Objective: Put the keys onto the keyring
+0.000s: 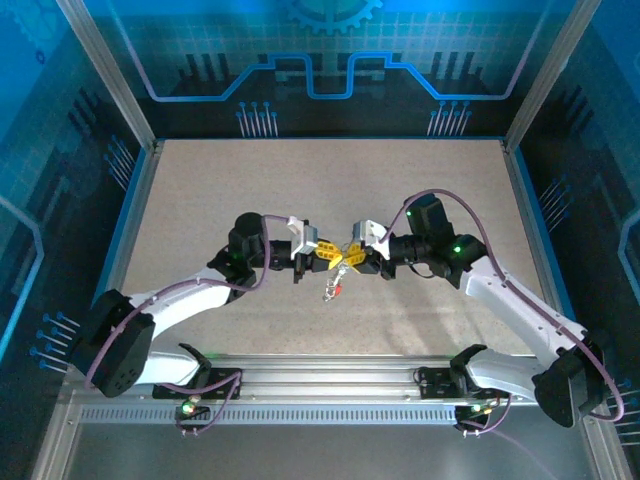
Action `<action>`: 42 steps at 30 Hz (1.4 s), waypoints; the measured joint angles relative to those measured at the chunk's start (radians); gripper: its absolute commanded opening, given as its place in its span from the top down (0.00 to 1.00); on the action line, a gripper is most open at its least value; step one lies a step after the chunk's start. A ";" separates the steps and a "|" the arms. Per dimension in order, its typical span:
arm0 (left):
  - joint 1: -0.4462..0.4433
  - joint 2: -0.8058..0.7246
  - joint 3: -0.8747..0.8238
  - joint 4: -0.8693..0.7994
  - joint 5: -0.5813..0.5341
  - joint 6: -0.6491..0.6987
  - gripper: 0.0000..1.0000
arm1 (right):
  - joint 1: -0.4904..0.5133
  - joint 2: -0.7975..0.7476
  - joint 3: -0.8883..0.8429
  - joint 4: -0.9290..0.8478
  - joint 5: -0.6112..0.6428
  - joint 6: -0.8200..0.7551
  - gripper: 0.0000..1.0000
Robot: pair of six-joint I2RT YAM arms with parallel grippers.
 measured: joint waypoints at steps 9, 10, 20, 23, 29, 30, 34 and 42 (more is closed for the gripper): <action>0.003 0.016 0.011 -0.048 0.001 0.006 0.78 | -0.008 0.016 -0.002 -0.012 0.013 0.009 1.00; 0.003 0.010 0.028 -0.110 -0.003 0.035 0.77 | -0.008 0.019 -0.002 -0.024 0.023 0.003 1.00; 0.001 -0.019 0.236 -0.626 -0.045 0.311 0.74 | 0.026 0.041 0.024 -0.104 0.114 -0.051 1.00; -0.007 -0.019 0.242 -0.700 -0.047 0.357 0.75 | 0.032 0.050 0.030 -0.108 0.121 -0.055 1.00; -0.017 -0.016 0.246 -0.773 -0.047 0.402 0.75 | 0.037 0.055 0.030 -0.114 0.130 -0.062 1.00; -0.018 -0.014 0.248 -0.777 -0.047 0.408 0.75 | 0.039 0.056 0.030 -0.115 0.130 -0.062 1.00; -0.020 -0.003 0.262 -0.791 -0.047 0.420 0.75 | 0.045 0.058 0.030 -0.121 0.130 -0.063 1.00; -0.022 0.015 0.273 -0.799 -0.048 0.424 0.75 | 0.045 0.063 0.030 -0.129 0.129 -0.077 1.00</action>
